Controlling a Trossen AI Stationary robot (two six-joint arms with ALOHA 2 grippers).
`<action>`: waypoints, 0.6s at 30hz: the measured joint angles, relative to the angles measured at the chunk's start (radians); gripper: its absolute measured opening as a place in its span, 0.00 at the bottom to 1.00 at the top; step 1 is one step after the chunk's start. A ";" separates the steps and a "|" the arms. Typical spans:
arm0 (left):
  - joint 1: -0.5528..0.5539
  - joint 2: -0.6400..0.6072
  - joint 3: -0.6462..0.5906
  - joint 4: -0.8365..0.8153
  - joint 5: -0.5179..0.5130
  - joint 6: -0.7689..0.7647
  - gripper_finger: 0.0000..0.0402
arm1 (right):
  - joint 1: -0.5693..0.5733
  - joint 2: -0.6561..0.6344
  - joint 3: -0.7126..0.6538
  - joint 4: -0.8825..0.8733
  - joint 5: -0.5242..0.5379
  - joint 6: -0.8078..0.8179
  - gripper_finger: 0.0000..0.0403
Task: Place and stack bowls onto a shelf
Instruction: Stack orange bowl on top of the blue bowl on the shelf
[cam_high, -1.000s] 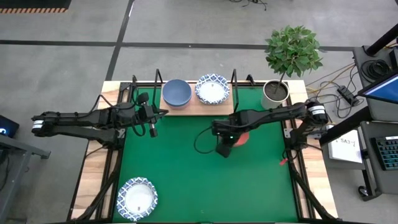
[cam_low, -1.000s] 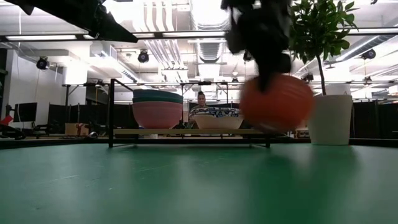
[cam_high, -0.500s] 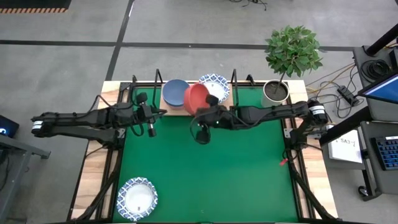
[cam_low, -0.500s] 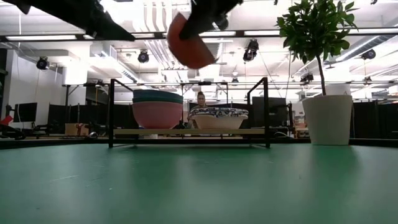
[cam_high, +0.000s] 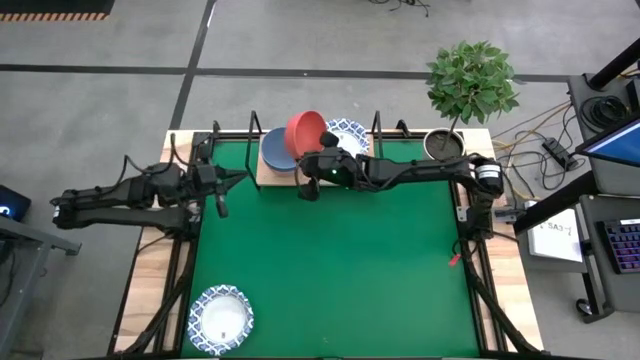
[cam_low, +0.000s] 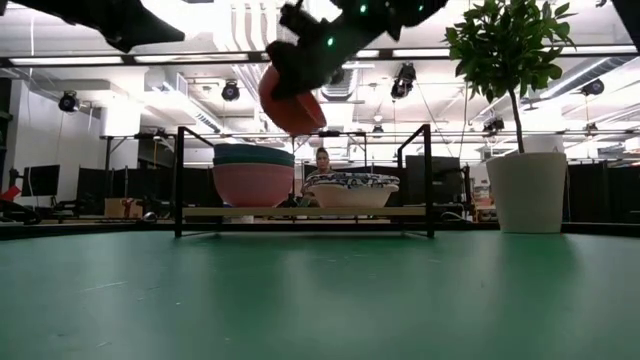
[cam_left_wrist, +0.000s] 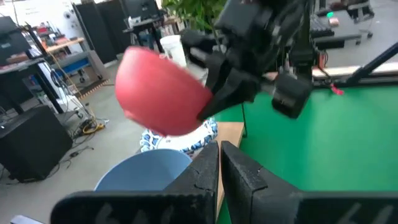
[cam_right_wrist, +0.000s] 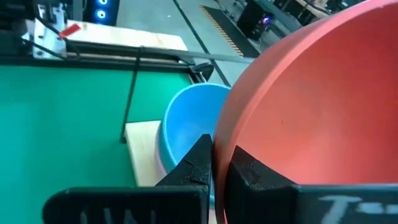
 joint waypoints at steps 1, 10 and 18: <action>0.000 -0.013 -0.004 0.003 0.000 0.001 0.00 | -0.006 0.010 0.000 0.009 -0.007 -0.001 0.02; 0.000 -0.082 -0.025 0.001 0.000 0.004 0.00 | -0.031 0.055 0.000 0.082 -0.154 -0.016 0.02; 0.000 -0.095 -0.030 0.005 0.000 0.010 0.00 | -0.040 0.080 0.000 0.118 -0.152 -0.017 0.06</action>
